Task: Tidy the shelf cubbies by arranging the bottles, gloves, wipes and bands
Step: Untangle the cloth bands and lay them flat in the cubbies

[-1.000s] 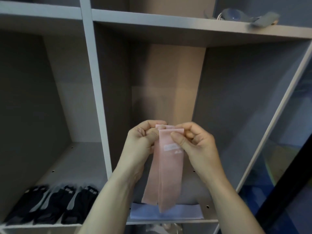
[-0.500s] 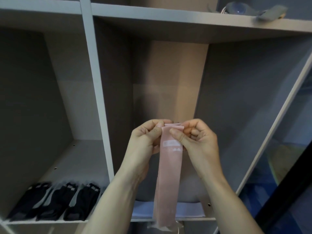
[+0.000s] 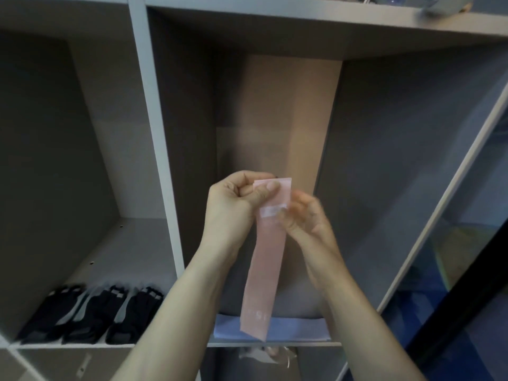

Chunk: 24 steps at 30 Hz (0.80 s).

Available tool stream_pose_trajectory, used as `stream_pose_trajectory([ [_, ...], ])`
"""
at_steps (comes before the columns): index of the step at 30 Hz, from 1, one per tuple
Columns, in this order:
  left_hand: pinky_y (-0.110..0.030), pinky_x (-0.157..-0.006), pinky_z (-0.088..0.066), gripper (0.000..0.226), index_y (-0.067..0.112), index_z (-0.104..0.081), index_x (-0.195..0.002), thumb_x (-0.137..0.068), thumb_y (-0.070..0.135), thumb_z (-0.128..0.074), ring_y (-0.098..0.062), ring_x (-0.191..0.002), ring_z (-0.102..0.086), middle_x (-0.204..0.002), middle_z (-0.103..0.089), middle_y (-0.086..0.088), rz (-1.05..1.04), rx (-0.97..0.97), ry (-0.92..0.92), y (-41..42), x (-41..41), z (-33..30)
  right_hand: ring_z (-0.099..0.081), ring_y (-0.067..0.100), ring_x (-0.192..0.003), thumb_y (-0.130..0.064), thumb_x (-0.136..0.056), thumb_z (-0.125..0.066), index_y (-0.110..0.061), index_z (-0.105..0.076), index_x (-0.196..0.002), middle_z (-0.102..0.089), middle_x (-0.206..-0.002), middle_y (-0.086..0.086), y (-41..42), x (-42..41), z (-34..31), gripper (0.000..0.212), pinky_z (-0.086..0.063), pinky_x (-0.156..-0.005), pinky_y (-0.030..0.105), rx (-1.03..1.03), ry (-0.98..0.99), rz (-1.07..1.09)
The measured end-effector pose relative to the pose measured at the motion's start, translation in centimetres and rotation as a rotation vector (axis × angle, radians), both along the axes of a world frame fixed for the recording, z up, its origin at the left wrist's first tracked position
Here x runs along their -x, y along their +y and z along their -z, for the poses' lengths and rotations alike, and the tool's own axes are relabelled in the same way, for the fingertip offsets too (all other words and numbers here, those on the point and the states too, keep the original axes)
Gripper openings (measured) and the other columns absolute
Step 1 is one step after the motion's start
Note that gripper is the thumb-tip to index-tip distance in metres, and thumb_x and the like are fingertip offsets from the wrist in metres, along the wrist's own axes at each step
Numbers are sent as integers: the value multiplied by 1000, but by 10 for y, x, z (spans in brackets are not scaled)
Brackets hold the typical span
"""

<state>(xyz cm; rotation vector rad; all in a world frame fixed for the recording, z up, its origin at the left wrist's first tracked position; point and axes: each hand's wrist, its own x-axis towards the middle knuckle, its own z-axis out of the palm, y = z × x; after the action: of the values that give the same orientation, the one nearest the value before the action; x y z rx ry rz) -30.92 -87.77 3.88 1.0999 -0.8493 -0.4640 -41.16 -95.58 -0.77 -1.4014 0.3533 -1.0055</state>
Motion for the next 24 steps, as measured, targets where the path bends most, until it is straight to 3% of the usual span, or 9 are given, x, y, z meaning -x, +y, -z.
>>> stream_pose_trajectory([
  [2, -21, -50, -47, 2, 9, -69, -86, -84, 8, -68, -12, -56, -62, -62, -68, 2, -27, -32, -13, -6, -1, 1, -68, 21, -102, -24, -74, -76, -14, -60, -117, -72, -108, 5, -3, -3, 13, 46, -54, -85, 30, -48, 131, -156],
  [5, -25, -56, -51, 1, 10, -69, -85, -85, 11, -68, -9, -61, -62, -66, -66, 2, -130, -50, -59, -15, -9, 6, -72, 18, -77, -19, -74, -71, -11, -65, -104, -75, -80, 3, -2, -1, 28, 31, -54, -68, 23, -67, 264, -213],
  [7, -36, -63, -56, 5, 11, -67, -82, -86, 14, -68, -19, -69, -66, -72, -68, -6, -207, -77, -117, -18, -17, 12, -68, 15, -64, -19, -77, -71, -11, -67, -95, -71, -68, 1, -6, 2, 38, 20, -50, -61, 22, -48, 298, -193],
  [9, -40, -56, -59, 11, 7, -65, -81, -86, 16, -68, -29, -72, -69, -78, -69, -16, -253, -118, -132, -19, -25, 22, -63, 12, -57, -16, -81, -70, -14, -68, -91, -69, -63, 0, -15, 6, 41, 11, -48, -60, 25, -37, 335, -168],
  [13, -35, -46, -58, 12, 4, -63, -83, -89, 14, -65, -27, -63, -68, -76, -67, -15, -344, -236, -20, -19, -39, 47, -65, 13, -70, -26, -69, -81, -19, -72, -94, -73, -78, -2, -40, 23, 43, 28, -49, -71, 30, 22, 558, -289],
  [17, -34, -44, -57, 10, 7, -62, -83, -90, 14, -63, -26, -62, -67, -79, -66, -12, -424, -335, 9, -23, -50, 77, -63, 6, -73, -7, -81, -71, -11, -71, -96, -70, -81, -4, -69, 42, 61, 16, -48, -70, 17, 30, 744, -425],
  [20, -28, -43, -56, 11, 8, -62, -82, -91, 15, -61, -25, -62, -64, -80, -64, -9, -441, -393, 62, -27, -60, 103, -62, 11, -82, -15, -83, -71, -5, -68, -102, -70, -89, 1, -95, 57, 84, 22, -49, -78, 25, 22, 890, -456],
  [24, -27, -47, -53, 22, 19, -57, -72, -93, 9, -55, -24, -65, -60, -83, -63, -7, -481, -457, 154, -37, -73, 135, -63, 8, -72, -21, -81, -73, -11, -67, -99, -70, -81, -4, -127, 71, 103, 21, -48, -70, 24, -22, 1004, -422],
])
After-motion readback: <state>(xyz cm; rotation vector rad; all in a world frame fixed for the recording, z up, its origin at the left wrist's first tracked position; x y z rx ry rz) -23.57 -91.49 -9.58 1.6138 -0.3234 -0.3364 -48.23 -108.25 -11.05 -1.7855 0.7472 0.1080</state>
